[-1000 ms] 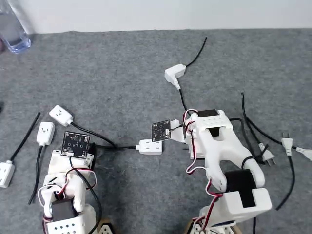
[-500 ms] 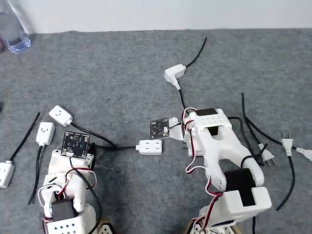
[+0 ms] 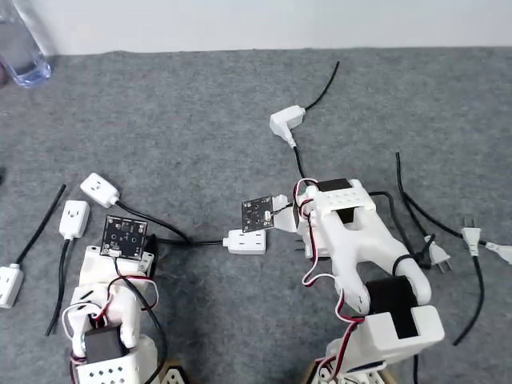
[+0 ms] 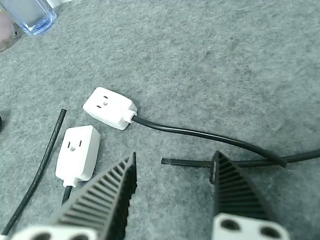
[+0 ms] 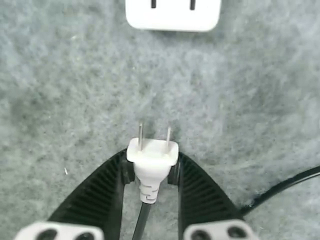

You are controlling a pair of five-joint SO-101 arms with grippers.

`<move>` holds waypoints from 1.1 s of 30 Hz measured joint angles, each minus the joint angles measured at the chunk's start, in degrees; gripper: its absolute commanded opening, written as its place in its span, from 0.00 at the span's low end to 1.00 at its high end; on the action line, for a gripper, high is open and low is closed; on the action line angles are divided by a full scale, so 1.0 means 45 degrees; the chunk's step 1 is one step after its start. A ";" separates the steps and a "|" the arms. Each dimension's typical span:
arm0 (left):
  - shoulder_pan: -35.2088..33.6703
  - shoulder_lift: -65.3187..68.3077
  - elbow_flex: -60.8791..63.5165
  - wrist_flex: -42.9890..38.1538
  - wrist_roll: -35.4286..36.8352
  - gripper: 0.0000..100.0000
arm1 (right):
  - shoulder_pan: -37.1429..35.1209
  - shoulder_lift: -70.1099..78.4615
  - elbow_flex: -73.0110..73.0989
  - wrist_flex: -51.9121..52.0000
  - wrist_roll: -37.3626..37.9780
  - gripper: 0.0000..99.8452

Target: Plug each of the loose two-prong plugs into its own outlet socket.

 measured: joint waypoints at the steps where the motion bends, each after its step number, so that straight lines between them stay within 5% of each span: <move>1: 0.0000 0.0000 0.0000 0.0000 0.0000 0.23 | 0.0000 0.0000 0.0020 -0.0020 -0.0039 0.01; 11: 0.1368 0.0000 0.0000 0.0488 0.0000 0.23 | -0.0156 -0.0059 0.0176 -0.0821 -0.2969 0.01; 20: 0.3595 0.0000 0.0000 0.1504 0.0176 0.21 | -0.1368 -0.2794 -0.0117 0.1993 -0.4024 0.01; 26: 0.3927 0.0000 0.0000 -0.3223 0.4962 0.01 | -0.1797 -0.5353 -0.0254 0.3087 -0.4943 0.01; 33: 0.4884 0.0000 0.0000 -0.5001 1.2601 0.03 | -0.1856 -0.6408 -0.0254 0.3204 -0.6271 0.01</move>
